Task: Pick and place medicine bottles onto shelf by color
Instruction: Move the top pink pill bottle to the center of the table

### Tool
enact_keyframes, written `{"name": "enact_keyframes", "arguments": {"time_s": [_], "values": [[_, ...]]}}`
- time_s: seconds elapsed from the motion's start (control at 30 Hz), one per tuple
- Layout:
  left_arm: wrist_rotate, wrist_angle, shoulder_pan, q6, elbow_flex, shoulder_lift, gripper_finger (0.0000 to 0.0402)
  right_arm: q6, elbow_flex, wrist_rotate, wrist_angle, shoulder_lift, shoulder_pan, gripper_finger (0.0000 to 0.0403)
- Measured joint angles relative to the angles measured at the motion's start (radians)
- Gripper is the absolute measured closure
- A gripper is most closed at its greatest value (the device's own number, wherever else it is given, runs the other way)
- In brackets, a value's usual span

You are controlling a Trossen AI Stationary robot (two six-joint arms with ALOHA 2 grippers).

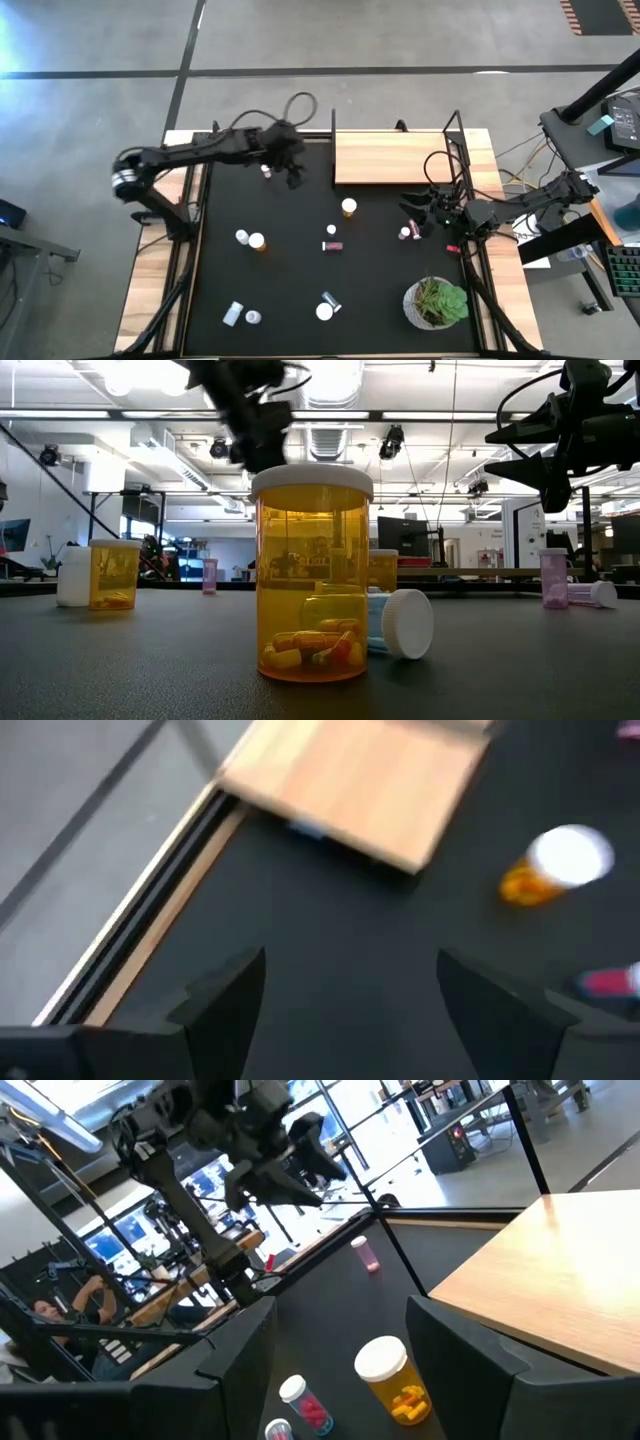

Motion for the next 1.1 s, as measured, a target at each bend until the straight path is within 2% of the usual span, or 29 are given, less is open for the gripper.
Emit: {"name": "enact_keyframes", "arguments": {"time_s": [0.23, 0.5, 0.83, 1.1], "values": [[-0.08, 0.068, 0.048, -0.166, -0.288, -0.18, 0.0124, 0.0, 0.0, 0.0, 0.0, 0.0, 0.0, 0.0188], [-0.15, 0.266, 0.09, -0.265, -0.499, -0.232, 0.0124, 0.0, 0.0, 0.0, 0.0, 0.0, 0.0, 0.0188], [-0.157, 0.397, 0.142, -0.272, -0.591, -0.196, 0.0124, 0.0, 0.0, 0.0, 0.0, 0.0, 0.0, 0.0188], [-0.142, 0.425, 0.155, -0.269, -0.597, -0.135, 0.0124, 0.0, 0.0, 0.0, 0.001, 0.0, 0.0, 0.0188]]}}
